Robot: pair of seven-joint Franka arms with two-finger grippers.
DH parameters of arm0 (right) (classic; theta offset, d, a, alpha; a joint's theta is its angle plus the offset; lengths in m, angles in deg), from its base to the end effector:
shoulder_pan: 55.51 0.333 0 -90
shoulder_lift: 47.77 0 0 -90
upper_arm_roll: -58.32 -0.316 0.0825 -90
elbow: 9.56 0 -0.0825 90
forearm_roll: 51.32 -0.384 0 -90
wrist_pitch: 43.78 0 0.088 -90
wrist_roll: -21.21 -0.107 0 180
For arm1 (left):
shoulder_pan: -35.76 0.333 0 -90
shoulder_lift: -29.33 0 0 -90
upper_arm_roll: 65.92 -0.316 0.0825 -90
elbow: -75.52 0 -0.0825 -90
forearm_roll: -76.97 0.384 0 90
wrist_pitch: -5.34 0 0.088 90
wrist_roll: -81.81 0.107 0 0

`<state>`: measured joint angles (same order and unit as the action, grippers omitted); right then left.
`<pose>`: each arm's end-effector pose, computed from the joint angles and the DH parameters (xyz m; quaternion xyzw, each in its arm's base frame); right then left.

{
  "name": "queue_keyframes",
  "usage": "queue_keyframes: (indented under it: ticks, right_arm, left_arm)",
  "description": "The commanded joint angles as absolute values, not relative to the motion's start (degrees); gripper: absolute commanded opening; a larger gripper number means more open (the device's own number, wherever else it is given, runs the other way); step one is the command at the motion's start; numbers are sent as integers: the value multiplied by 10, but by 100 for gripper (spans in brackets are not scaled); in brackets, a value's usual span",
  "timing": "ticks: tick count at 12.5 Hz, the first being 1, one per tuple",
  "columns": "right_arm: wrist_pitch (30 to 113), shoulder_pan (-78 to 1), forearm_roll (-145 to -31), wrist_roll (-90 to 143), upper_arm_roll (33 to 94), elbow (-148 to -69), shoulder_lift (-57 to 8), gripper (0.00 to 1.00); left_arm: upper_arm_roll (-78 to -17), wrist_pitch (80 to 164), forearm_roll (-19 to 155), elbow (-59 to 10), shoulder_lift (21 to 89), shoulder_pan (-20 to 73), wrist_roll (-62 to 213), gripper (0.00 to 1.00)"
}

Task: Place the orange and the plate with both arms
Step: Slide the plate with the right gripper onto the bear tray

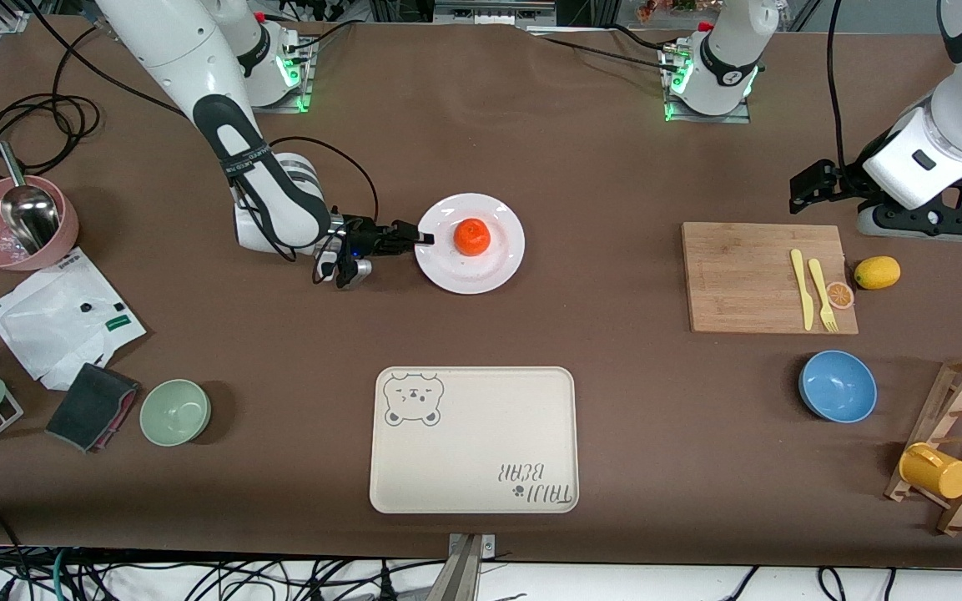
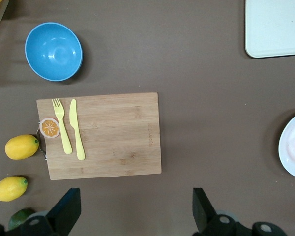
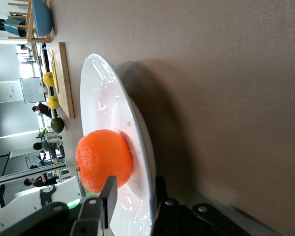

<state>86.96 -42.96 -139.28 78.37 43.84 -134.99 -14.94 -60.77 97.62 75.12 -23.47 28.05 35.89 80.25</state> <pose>0.4428 0.2639 0.1133 -0.8670 -0.0248 0.0693 0.4928 0.5421 -0.0514 0.5662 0.9983 -0.0287 -0.0482 0.0123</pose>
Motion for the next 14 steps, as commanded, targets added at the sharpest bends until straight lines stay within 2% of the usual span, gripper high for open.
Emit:
queue_keyframes:
  ticks: [1,3,9,14]
  right_arm:
    - [875,-426,-1415,804,436,-1342,-140,18]
    - [876,-426,-1415,804,436,-1342,-140,0]
    - [871,-427,-1429,795,436,-1326,-134,0]
    - [870,-428,-1429,733,436,-1246,-130,0]
  left_arm:
    - [-607,967,755,-230,277,359,815,100]
    - [-607,967,756,-229,277,359,815,100]
    - [-607,967,755,-230,277,359,815,100]
    - [-607,967,755,-230,277,359,815,100]
